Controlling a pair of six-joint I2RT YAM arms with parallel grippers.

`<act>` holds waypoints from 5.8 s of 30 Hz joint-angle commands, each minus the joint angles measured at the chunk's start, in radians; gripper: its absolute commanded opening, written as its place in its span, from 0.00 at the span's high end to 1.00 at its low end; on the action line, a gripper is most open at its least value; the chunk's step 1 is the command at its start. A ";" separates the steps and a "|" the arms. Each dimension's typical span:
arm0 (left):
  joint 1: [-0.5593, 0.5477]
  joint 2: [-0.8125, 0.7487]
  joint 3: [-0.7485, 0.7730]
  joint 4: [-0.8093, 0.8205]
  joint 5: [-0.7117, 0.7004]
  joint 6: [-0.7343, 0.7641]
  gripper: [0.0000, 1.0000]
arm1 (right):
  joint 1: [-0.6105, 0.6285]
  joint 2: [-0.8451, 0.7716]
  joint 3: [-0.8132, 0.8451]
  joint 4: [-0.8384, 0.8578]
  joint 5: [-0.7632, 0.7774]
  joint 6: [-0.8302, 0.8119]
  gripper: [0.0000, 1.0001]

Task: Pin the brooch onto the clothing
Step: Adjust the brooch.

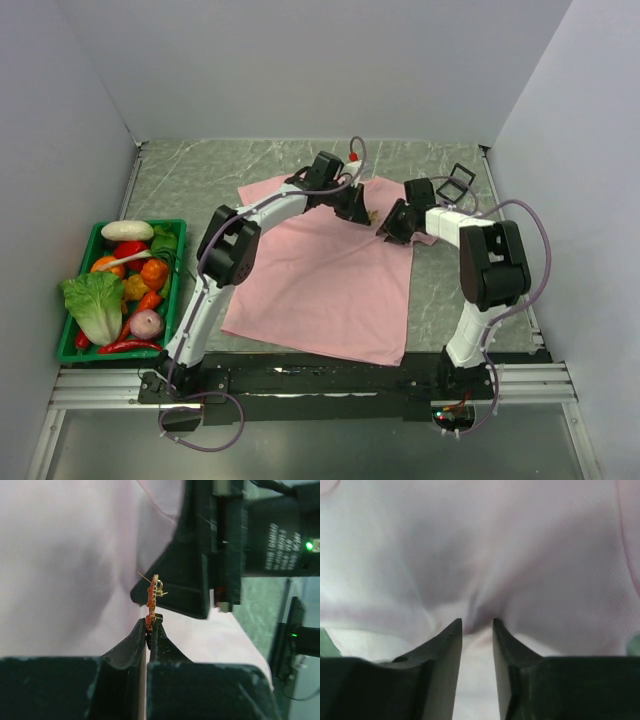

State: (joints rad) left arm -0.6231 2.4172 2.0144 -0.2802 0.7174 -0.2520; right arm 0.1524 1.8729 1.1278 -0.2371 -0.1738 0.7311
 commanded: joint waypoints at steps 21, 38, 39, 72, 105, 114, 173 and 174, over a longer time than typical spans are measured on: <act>0.106 -0.096 -0.048 -0.077 0.419 0.068 0.99 | 0.001 -0.334 -0.109 0.193 -0.424 -0.542 0.24; 0.089 -0.093 -0.069 -0.085 0.504 0.099 0.99 | 0.018 -0.201 -0.020 0.168 -0.521 -0.625 0.29; 0.088 -0.095 -0.069 -0.088 0.493 0.105 0.99 | 0.018 -0.199 -0.022 0.168 -0.530 -0.624 0.31; 0.082 -0.104 -0.085 -0.122 0.433 0.175 0.99 | 0.018 -0.129 0.020 0.082 -0.582 -0.684 0.53; 0.074 -0.124 -0.106 -0.129 0.338 0.220 0.99 | 0.019 -0.070 0.082 -0.058 -0.642 -0.748 0.63; 0.071 -0.112 -0.097 -0.168 0.375 0.241 0.99 | 0.016 -0.142 0.040 -0.005 -0.570 -0.739 0.48; 0.074 -0.194 -0.204 -0.079 0.163 0.286 0.99 | 0.032 -0.080 0.035 -0.128 -0.707 -0.776 0.57; 0.074 -0.199 -0.207 -0.080 0.156 0.292 0.99 | 0.033 -0.077 0.041 -0.133 -0.696 -0.774 0.57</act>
State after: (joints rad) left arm -0.5491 2.2818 1.8118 -0.4042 0.9298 0.0124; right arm 0.1772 1.7905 1.1526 -0.3439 -0.8646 -0.0425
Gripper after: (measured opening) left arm 0.045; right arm 0.439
